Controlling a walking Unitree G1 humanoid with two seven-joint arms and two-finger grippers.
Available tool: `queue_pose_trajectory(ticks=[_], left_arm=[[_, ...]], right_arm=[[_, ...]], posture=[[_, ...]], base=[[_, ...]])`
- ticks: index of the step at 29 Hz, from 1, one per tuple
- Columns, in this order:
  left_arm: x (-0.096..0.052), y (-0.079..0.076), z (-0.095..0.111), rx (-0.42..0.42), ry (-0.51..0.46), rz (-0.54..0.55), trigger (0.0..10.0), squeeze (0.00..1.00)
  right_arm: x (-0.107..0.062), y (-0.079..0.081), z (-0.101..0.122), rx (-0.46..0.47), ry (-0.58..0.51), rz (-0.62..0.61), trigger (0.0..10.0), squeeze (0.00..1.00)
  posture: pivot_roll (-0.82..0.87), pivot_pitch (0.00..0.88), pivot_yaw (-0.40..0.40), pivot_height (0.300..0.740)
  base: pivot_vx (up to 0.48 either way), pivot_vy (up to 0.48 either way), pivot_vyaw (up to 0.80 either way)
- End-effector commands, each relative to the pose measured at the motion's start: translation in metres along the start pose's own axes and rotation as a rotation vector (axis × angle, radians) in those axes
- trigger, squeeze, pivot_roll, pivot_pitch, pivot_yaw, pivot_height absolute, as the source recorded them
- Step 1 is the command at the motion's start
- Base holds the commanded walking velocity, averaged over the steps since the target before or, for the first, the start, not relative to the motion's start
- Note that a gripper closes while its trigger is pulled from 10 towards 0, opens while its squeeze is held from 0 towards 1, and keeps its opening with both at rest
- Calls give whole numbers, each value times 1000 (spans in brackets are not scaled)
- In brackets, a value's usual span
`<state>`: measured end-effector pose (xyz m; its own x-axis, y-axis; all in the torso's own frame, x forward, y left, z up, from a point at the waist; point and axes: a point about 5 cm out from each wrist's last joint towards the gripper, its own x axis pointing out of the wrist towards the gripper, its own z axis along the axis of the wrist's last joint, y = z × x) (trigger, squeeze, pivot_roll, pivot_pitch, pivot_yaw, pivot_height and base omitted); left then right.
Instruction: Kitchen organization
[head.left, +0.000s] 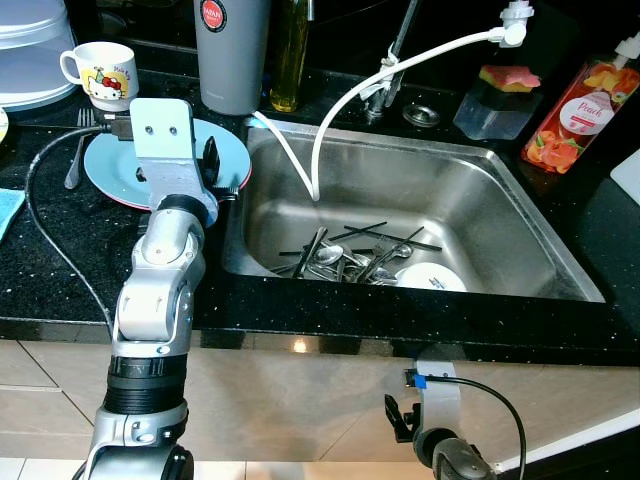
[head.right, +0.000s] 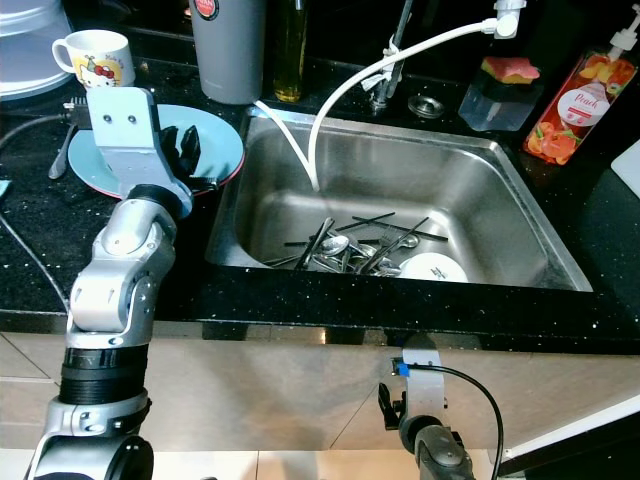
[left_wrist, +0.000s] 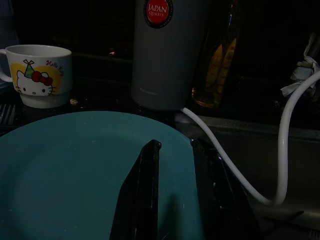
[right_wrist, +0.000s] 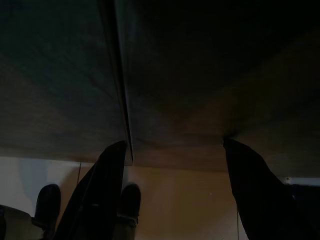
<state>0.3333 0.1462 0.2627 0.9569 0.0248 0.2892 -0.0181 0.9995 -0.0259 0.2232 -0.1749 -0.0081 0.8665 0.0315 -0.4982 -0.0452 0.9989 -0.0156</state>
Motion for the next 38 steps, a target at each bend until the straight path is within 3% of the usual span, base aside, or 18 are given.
queue_pose_trajectory(ticks=[1, 38], left_arm=[[-2, -7, -2, -4, 4, -22, 10000, 0], [-4, -7, -3, 4, 18, -27, 10000, 0]], right_arm=[[-1, -5, 1, -3, 0, -16, 10000, 0], [-5, -2, -6, 5, 18, -14, 10000, 0]], posture=[[185, 70, -141, 740], [186, 115, -144, 740]], base=[[0, 0, 0], [0, 0, 0]])
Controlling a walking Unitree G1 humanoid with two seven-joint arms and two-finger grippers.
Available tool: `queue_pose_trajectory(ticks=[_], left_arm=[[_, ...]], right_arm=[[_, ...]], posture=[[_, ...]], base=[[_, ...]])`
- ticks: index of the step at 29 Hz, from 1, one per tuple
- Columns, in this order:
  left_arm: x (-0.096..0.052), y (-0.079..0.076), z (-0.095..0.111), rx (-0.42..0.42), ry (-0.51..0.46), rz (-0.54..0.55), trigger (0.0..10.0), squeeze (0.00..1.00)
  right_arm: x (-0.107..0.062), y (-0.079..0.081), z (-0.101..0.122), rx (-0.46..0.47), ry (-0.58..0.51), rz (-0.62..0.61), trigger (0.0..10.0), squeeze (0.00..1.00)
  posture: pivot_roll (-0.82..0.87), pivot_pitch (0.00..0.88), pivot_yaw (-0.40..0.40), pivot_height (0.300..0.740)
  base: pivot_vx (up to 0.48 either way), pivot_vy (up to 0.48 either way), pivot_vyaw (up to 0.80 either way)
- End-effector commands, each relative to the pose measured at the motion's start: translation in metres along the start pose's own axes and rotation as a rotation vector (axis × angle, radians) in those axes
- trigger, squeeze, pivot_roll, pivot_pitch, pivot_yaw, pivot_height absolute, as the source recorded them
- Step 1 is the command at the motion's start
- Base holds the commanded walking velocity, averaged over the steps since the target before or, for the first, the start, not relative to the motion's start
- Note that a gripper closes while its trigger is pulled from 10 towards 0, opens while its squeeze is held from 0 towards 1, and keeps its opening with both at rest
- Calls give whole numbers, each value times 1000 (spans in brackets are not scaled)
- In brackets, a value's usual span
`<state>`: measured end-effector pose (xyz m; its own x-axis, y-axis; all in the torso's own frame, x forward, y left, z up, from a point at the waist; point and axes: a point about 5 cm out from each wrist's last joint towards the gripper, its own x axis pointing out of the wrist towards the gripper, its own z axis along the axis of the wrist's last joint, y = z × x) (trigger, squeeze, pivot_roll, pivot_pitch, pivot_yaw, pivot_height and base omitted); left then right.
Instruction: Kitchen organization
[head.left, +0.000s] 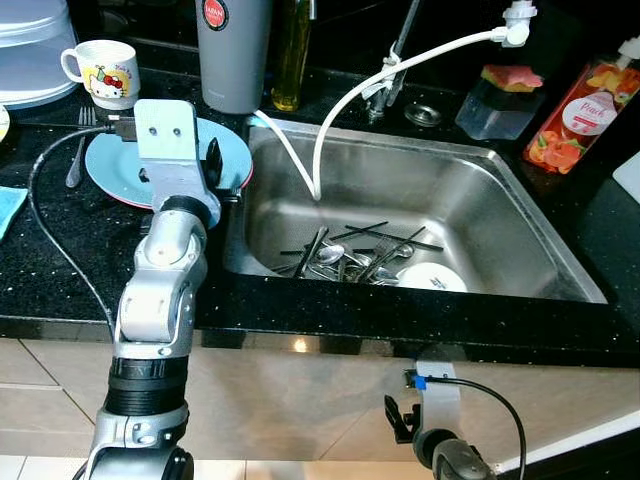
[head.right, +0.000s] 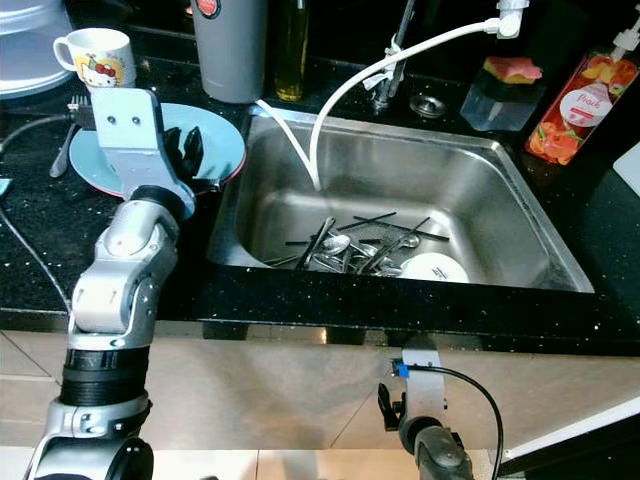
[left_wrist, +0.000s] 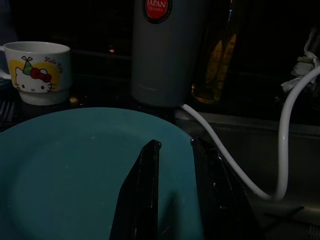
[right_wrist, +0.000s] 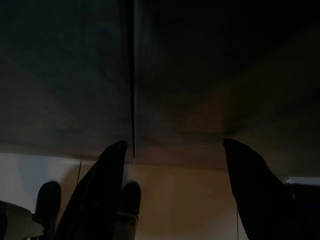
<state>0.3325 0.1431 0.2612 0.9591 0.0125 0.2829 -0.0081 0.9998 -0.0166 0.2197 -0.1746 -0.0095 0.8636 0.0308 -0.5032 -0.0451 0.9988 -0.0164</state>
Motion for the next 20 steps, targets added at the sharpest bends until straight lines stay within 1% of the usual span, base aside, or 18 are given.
queue_pose_trajectory(ticks=[1, 15, 20], left_arm=[[-3, -4, -2, -1, 11, -16, 10000, 0], [-2, -5, -1, 4, 13, -24, 10000, 0], [1, -6, 1, 5, 0, -26, 10000, 0]], right_arm=[[-3, -2, -4, 6, 13, -12, 10000, 0], [0, 0, -3, 13, 12, -11, 10000, 0], [6, 2, 1, 13, 4, -8, 10000, 0]], posture=[[187, 117, -142, 740], [196, 109, -140, 740], [208, 85, -133, 740]], base=[[0, 0, 0], [0, 0, 0], [0, 0, 0]])
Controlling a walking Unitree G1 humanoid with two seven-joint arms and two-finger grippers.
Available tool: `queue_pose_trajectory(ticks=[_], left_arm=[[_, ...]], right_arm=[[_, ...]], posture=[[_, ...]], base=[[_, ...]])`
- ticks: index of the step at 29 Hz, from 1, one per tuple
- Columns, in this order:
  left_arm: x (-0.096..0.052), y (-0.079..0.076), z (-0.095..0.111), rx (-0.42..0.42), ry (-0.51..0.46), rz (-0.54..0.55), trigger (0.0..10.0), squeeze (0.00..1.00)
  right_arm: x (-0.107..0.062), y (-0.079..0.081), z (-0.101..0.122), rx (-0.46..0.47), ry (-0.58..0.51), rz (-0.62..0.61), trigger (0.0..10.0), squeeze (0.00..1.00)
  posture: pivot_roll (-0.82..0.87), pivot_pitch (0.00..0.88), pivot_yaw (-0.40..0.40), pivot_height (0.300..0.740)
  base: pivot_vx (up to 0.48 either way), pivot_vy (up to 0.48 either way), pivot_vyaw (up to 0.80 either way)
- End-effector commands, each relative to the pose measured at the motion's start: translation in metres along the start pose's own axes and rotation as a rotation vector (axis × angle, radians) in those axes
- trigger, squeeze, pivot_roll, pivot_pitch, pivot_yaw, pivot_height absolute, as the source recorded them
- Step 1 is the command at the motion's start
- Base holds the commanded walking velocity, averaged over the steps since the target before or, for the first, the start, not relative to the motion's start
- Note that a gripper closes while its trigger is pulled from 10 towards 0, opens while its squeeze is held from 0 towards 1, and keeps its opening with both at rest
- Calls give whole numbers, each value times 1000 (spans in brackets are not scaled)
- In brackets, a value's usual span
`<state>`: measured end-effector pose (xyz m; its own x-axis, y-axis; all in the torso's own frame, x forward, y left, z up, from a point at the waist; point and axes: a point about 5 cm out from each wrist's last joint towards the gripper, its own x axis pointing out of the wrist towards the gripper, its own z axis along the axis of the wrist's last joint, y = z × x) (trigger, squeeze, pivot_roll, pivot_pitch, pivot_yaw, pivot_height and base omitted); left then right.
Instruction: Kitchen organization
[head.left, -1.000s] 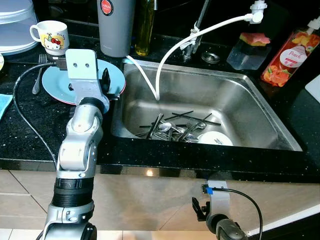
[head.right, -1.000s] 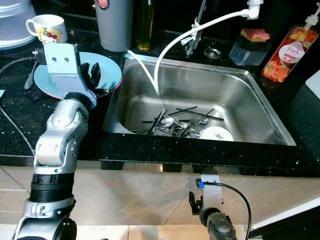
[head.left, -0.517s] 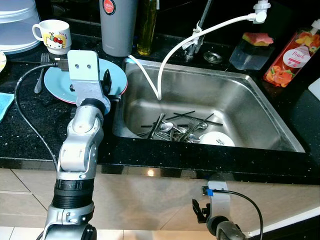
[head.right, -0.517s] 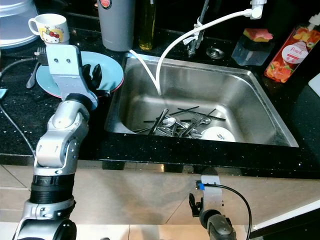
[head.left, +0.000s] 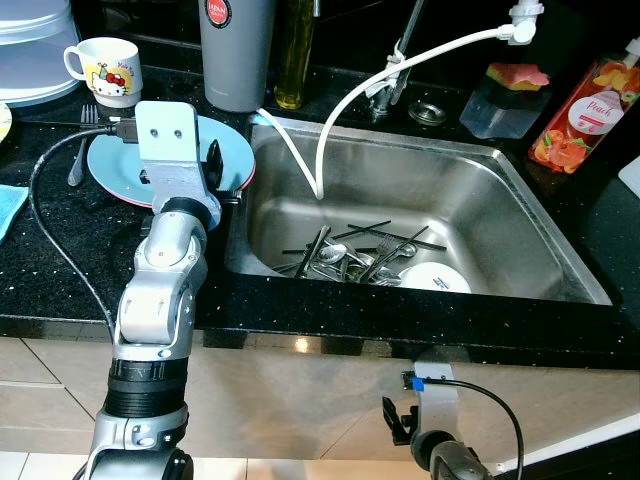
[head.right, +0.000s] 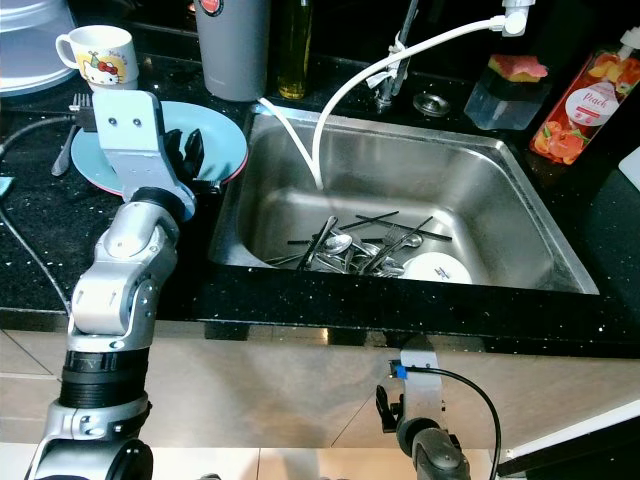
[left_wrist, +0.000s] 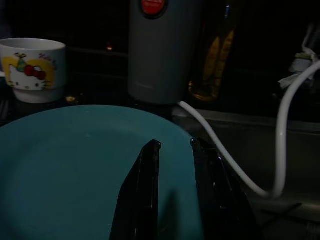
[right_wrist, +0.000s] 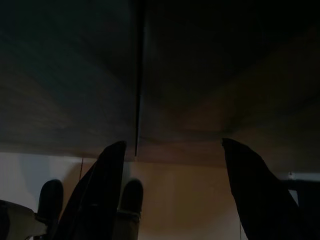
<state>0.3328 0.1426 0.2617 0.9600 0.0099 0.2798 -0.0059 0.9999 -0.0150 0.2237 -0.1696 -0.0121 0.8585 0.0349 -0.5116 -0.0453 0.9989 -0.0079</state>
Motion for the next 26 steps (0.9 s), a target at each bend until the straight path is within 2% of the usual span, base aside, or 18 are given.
queue_pose_trajectory(ticks=[1, 4, 9, 10, 11, 13, 14, 15, 16, 17, 18, 19, 26], left_arm=[[1, -6, 1, 4, -7, -25, 10000, 0], [4, -8, 6, -3, -39, -21, 10000, 0], [7, -5, 10, -1, -54, -9, 10000, 0], [7, -4, 9, 14, -53, -13, 10000, 0], [7, -4, 7, 102, -41, -29, 10000, 0], [7, -4, 7, 102, -41, -29, 10000, 0], [7, -4, 5, 158, -32, -57, 10000, 0], [7, -4, 5, 158, -32, -57, 10000, 0], [8, -4, 5, 211, -38, -85, 10000, 0], [8, -4, 5, 211, -38, -85, 10000, 0], [8, -7, 8, 274, -66, -125, 10000, 0], [8, -8, 10, 295, -78, -135, 10000, 0], [8, -11, 10, 309, -75, -159, 10000, 0]], right_arm=[[3, -3, 2, 8, -8, -14, 10000, 0], [7, -2, 7, 7, -19, -8, 10000, 0], [13, -4, 17, -8, -37, -1, 10000, 0], [15, -8, 21, -13, -45, -6, 10000, 0], [17, -12, 23, -13, -51, -18, 10000, 0], [17, -12, 23, -13, -51, -18, 10000, 0], [18, -16, 24, -9, -54, -34, 10000, 0], [18, -16, 24, -9, -54, -34, 10000, 0], [19, -17, 26, -1, -59, -44, 10000, 0], [19, -17, 26, -1, -59, -44, 10000, 0], [22, -16, 28, 10, -69, -50, 10000, 0], [23, -15, 29, 13, -72, -50, 10000, 0], [27, -10, 32, 40, -84, -59, 10000, 0]], posture=[[214, 67, -137, 740], [226, 32, -151, 740], [232, 26, -152, 740], [240, 24, -150, 740], [250, 17, -148, 740], [250, 17, -148, 740], [253, 14, -146, 740], [253, 14, -146, 740], [260, 7, -138, 740], [260, 7, -138, 740], [278, 3, -118, 740], [278, 3, -118, 740], [278, 0, -92, 740]], base=[[0, 0, 0], [0, 0, 0], [0, 0, 0], [0, 0, 0], [0, 0, 0], [0, 0, 0], [0, 0, 0], [0, 0, 0], [0, 0, 0], [0, 0, 0], [0, 0, 0], [0, 0, 0], [0, 0, 0]])
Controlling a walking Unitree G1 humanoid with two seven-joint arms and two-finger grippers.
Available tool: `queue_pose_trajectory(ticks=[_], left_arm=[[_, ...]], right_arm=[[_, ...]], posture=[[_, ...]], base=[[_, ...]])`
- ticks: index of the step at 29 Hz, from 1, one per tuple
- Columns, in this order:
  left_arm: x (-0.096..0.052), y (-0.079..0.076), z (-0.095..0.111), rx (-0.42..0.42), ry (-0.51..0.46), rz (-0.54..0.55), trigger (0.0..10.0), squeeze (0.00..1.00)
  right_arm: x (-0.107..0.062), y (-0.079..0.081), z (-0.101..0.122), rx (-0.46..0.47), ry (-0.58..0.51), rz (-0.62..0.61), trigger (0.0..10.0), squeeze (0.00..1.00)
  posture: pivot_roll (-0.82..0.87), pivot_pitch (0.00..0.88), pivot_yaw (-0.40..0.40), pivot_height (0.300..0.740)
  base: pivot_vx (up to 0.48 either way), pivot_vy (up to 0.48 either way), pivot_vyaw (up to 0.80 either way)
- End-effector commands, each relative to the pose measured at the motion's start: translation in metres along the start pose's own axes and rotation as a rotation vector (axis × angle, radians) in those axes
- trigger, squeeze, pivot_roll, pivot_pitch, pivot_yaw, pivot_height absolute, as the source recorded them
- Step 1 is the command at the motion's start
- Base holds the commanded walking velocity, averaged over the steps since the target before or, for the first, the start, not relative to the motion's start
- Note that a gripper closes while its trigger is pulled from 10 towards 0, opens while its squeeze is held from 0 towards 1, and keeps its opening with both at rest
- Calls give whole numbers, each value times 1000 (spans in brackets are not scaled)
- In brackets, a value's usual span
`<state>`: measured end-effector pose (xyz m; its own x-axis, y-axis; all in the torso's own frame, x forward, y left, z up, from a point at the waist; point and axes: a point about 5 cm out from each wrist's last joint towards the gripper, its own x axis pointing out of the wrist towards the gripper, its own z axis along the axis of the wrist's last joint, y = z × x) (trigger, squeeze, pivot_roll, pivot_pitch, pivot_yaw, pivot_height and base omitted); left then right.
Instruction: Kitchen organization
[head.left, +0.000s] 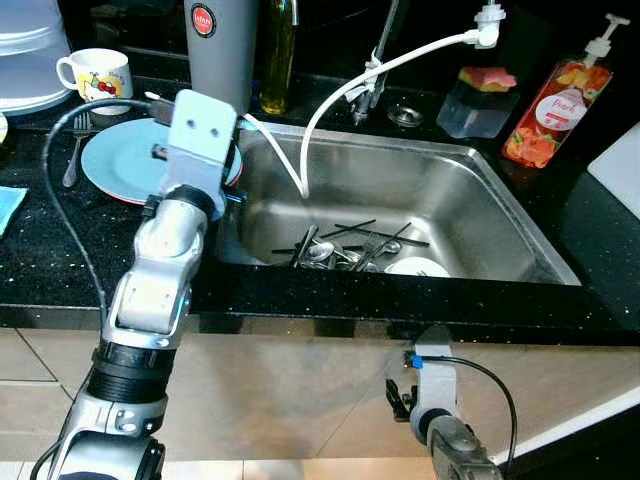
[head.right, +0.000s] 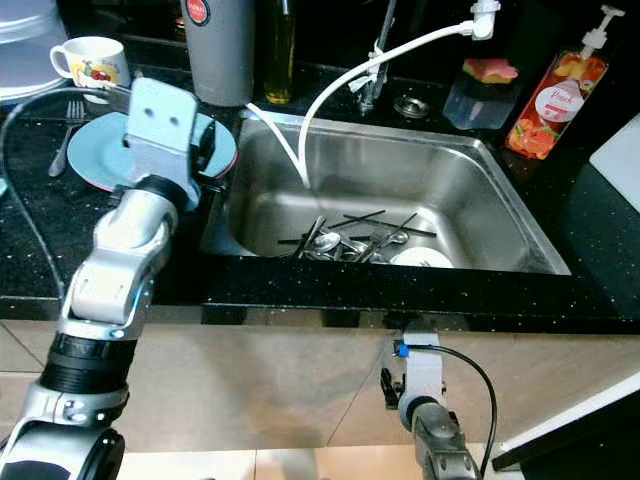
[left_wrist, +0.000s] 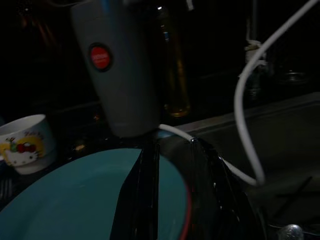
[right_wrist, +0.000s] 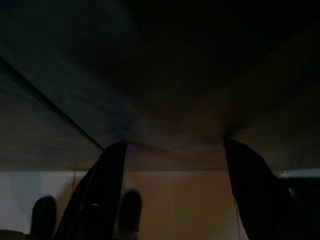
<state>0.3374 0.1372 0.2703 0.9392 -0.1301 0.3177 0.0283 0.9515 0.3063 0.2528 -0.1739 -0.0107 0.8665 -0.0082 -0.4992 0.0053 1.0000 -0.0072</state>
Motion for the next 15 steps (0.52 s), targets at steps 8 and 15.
queue_pose_trajectory(ticks=[8, 15], left_arm=[[3, 3, 3, 28, 2, 8, 10000, 0], [-1, 8, -4, 22, 32, 38, 10000, 0]], right_arm=[[-1, -6, 7, 4, -53, -6, 10000, 0], [0, 1, 5, 9, -53, 7, 10000, 0]], posture=[[292, 38, -105, 740], [278, 52, -114, 740]], base=[[0, 0, 0], [0, 0, 0]])
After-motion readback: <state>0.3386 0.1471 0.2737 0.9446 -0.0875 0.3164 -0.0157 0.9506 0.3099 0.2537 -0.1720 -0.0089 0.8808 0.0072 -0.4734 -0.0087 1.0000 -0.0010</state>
